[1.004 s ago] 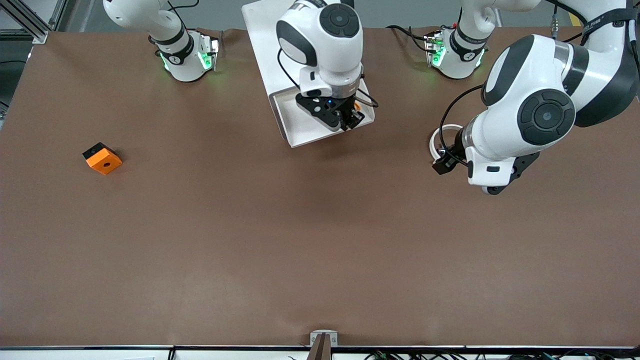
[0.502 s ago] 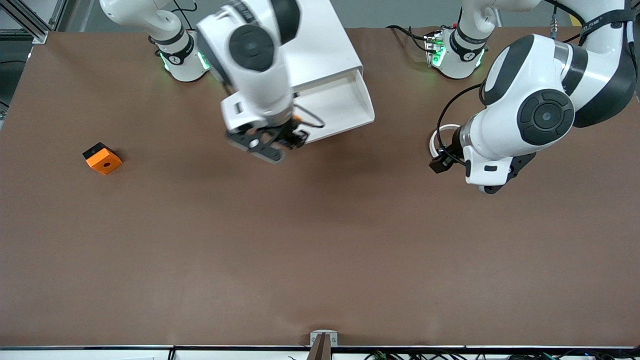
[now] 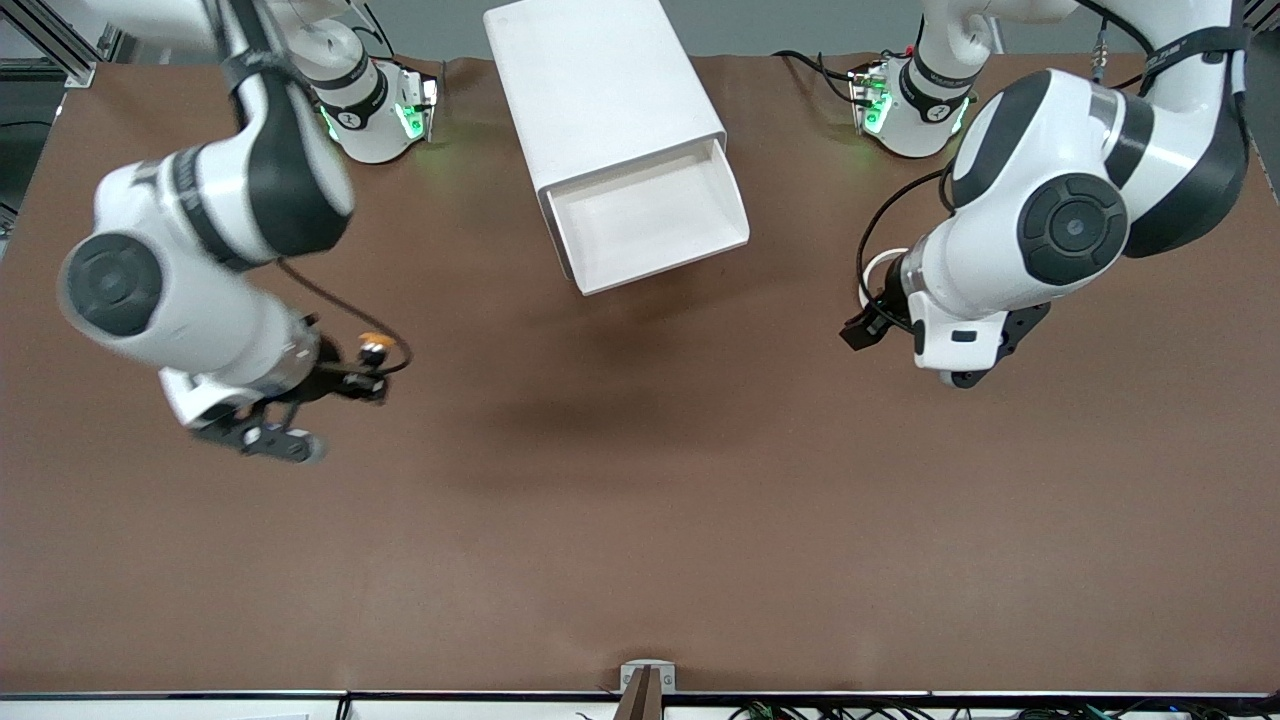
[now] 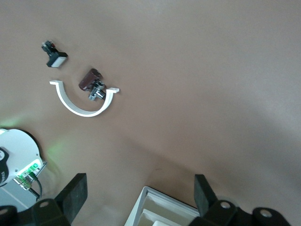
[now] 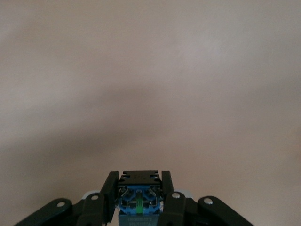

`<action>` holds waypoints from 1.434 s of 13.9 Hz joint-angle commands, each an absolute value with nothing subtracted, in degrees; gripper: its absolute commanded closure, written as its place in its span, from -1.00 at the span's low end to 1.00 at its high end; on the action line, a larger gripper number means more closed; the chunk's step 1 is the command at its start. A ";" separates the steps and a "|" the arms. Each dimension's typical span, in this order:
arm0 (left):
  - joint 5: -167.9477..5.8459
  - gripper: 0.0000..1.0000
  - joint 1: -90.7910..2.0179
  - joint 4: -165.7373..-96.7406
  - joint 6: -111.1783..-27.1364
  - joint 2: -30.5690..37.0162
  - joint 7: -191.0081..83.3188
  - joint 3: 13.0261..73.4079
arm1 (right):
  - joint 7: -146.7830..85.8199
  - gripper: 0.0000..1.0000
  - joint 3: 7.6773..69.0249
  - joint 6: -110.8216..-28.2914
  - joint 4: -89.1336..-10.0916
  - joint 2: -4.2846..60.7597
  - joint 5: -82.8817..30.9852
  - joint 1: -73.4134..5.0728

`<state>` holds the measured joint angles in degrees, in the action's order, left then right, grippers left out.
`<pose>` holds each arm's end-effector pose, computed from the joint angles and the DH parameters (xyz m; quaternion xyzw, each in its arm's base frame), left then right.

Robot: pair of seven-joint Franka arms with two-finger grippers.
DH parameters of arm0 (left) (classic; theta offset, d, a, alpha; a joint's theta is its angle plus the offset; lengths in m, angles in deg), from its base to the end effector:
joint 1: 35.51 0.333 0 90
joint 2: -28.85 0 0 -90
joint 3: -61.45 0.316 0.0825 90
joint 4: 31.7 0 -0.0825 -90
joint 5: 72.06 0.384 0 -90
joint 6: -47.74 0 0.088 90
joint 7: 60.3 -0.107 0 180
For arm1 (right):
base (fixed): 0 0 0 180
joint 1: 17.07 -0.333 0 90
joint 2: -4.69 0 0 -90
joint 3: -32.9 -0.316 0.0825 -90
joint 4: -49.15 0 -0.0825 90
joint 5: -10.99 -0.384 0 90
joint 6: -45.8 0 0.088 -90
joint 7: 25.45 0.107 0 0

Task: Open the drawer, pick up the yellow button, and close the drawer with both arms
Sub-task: 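Push the drawer shut with the left gripper while the right gripper lowers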

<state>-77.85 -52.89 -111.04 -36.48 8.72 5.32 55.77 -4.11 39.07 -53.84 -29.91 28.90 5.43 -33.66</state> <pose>0.5835 -0.2509 0.4950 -0.9207 -0.3611 0.1414 0.0435 0.6632 0.1435 0.4685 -0.9941 0.1006 0.0362 0.0161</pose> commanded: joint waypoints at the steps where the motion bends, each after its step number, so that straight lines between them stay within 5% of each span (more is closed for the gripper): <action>1: -78.83 -1.00 -54.14 -111.42 -39.70 5.48 6.06 55.48 | -13.55 1.00 37.82 -61.39 -37.23 27.71 6.67 -27.73; 6: -79.09 -1.00 -56.34 -111.68 -44.81 0.37 6.50 54.95 | -23.50 1.00 37.82 -76.17 -47.87 28.41 7.21 -19.19; 10: -79.35 -1.00 -54.85 -119.93 -46.38 3.79 0.37 49.25 | -27.02 1.00 37.82 -83.90 -53.14 29.47 8.35 -14.88; 14: -79.53 -1.00 -54.67 -132.58 -57.00 10.29 -4.30 44.76 | -30.98 1.00 37.74 -94.45 -58.69 31.57 8.26 -11.54; 20: -80.32 -1.00 -54.67 -139.79 -65.18 12.23 -4.31 39.75 | -34.41 1.00 37.47 -102.81 -60.01 36.75 7.82 -9.34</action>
<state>-78.99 -55.65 -134.63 -61.56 8.95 -2.86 41.39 -32.70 38.75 -100.02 -59.33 35.53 7.70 -10.76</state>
